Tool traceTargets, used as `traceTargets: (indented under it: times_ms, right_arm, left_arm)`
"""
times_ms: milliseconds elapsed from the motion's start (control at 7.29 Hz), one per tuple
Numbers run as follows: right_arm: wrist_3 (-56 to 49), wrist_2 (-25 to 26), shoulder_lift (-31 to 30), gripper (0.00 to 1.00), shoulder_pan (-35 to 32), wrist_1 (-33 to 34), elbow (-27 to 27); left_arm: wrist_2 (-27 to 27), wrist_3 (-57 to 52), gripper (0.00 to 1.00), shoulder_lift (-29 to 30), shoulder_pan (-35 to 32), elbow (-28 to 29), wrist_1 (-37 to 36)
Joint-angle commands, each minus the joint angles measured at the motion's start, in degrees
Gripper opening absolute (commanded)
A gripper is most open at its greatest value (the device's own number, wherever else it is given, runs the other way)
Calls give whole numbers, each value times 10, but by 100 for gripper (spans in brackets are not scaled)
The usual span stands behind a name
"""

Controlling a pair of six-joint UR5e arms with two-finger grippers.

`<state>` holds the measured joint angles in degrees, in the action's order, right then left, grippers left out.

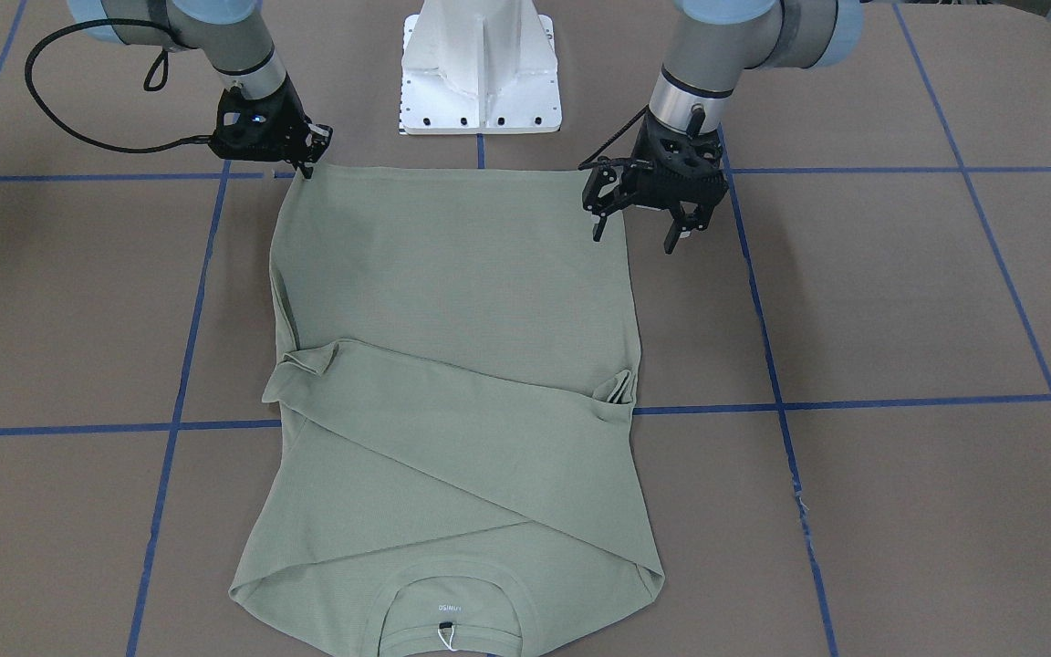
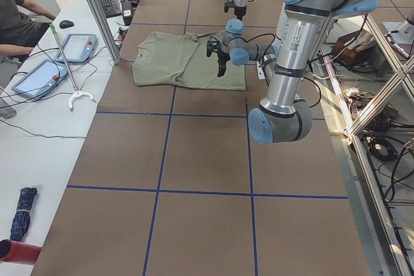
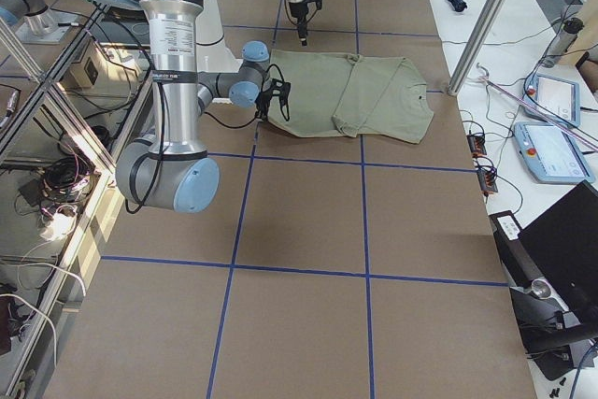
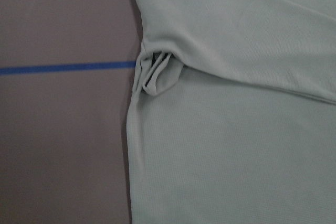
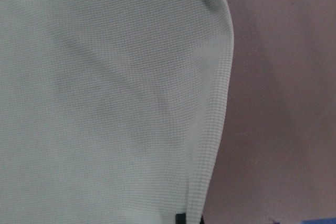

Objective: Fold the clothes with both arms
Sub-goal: 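Move the left gripper to the hem corner nearest the robot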

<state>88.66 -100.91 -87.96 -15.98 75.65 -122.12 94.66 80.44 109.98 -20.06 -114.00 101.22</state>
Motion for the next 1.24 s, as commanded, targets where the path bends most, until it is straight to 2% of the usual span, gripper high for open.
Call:
traceTargets:
  times_ms: [0,275,1098]
  right_arm:
    - [0,4,2,0,-10,-1,-4]
    - [0,4,2,0,-12,-1,-4]
    - [-1,-1,2,0,-27,0,-7]
  left_arm:
    - [-32,61,99,-32,64,0,-8]
    - [-33,73,99,-59,65,1,-10]
    - [-27,82,92,-57,100,4,-25]
